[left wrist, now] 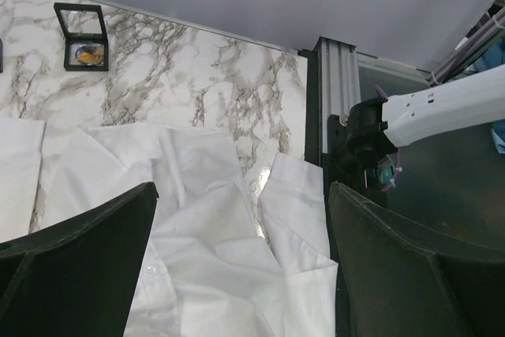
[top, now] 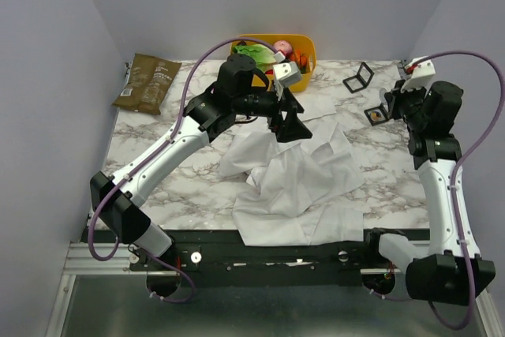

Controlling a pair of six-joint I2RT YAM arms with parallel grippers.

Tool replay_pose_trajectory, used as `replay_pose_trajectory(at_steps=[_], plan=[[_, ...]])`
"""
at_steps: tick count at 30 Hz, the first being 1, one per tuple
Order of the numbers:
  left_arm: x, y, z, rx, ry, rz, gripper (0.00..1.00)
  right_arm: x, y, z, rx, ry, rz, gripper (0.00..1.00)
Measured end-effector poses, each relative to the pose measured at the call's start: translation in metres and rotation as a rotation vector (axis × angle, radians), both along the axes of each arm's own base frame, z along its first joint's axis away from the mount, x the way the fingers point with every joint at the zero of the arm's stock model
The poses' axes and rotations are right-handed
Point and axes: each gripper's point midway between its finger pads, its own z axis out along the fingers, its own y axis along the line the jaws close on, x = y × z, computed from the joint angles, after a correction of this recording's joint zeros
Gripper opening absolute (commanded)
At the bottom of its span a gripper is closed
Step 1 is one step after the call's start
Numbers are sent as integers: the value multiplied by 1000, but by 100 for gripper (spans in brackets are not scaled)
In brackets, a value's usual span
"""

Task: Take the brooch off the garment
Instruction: Place the brooch in the brooch box.

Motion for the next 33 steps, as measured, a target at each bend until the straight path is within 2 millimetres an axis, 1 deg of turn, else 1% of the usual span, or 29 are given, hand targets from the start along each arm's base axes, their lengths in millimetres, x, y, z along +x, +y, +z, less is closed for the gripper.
replay_pose_trajectory(at_steps=[4, 10, 12, 15, 18, 22, 24, 27, 30, 33], plan=[[3, 1, -4, 10, 0, 23, 99, 29, -13, -40, -63, 129, -11, 1], [4, 3, -1, 7, -6, 39, 99, 92, -24, -81, -121, 259, -2, 1], [5, 3, -1, 8, -8, 42, 99, 114, -25, -91, -162, 284, -4, 1], [5, 4, -2, 15, -11, 47, 99, 156, -17, -102, -234, 301, 7, 1], [6, 5, -3, 24, -11, 54, 99, 188, -10, -115, -293, 317, 15, 1], [12, 3, 0, 28, -25, 58, 99, 228, -7, -130, -362, 321, 0, 1], [15, 1, -1, 33, -26, 58, 99, 245, -11, -138, -390, 324, -15, 1], [20, -2, -10, 57, -15, 60, 99, 265, -18, -151, -431, 330, -35, 1], [24, -4, -20, 83, 1, 61, 99, 280, -24, -166, -469, 341, -44, 1], [29, -8, -27, 99, 10, 60, 99, 290, -29, -182, -498, 356, -45, 1]])
